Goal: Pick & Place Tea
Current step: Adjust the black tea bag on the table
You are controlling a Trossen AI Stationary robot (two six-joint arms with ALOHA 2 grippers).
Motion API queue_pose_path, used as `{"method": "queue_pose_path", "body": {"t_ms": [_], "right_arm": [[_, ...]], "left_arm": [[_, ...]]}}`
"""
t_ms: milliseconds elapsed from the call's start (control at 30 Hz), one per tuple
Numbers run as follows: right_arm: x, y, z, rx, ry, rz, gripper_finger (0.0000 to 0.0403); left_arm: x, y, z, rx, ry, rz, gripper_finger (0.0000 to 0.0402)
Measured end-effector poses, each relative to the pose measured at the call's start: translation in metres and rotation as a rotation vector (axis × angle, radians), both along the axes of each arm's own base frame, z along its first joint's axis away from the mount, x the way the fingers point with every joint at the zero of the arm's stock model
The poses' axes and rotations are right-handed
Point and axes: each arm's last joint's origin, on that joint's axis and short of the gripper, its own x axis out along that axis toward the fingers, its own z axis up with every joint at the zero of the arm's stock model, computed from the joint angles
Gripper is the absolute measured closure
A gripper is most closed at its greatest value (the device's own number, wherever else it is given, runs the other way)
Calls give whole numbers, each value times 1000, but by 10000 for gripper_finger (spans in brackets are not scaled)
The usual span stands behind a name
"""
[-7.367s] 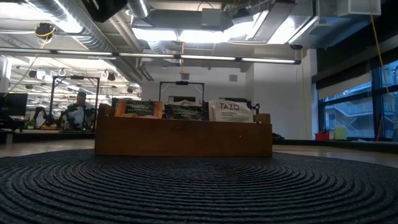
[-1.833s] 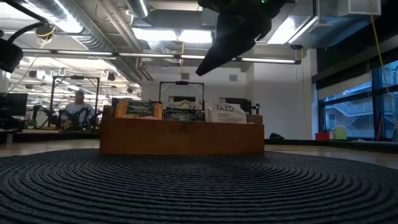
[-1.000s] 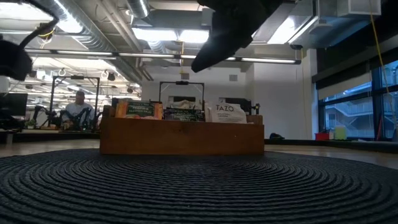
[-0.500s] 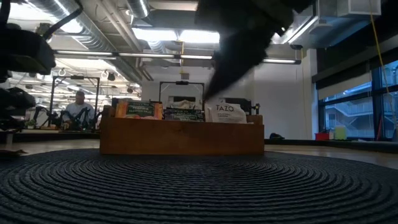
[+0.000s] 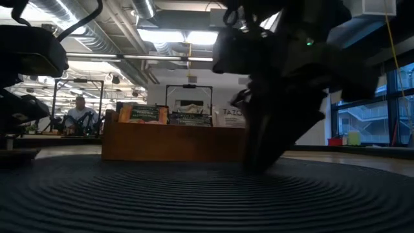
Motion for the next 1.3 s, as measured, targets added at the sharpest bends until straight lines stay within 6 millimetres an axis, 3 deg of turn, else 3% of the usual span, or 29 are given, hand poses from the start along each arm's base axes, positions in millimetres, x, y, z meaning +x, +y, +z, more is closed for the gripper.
{"method": "queue_pose_path", "body": {"t_ms": [267, 600, 1133, 1300], "right_arm": [[17, 7, -12, 24, -141, 48, 281], [15, 5, -14, 10, -105, 51, 281], [15, 5, -15, 7, -114, 60, 281], [15, 5, -15, 4, -117, 68, 281]], "left_arm": [[8, 7, 1, 0, -30, 7, 368], [7, 5, 4, -201, 97, -94, 368], [9, 10, 15, -141, -13, -45, 368], [8, 8, 16, -141, -7, -135, 368]]}}
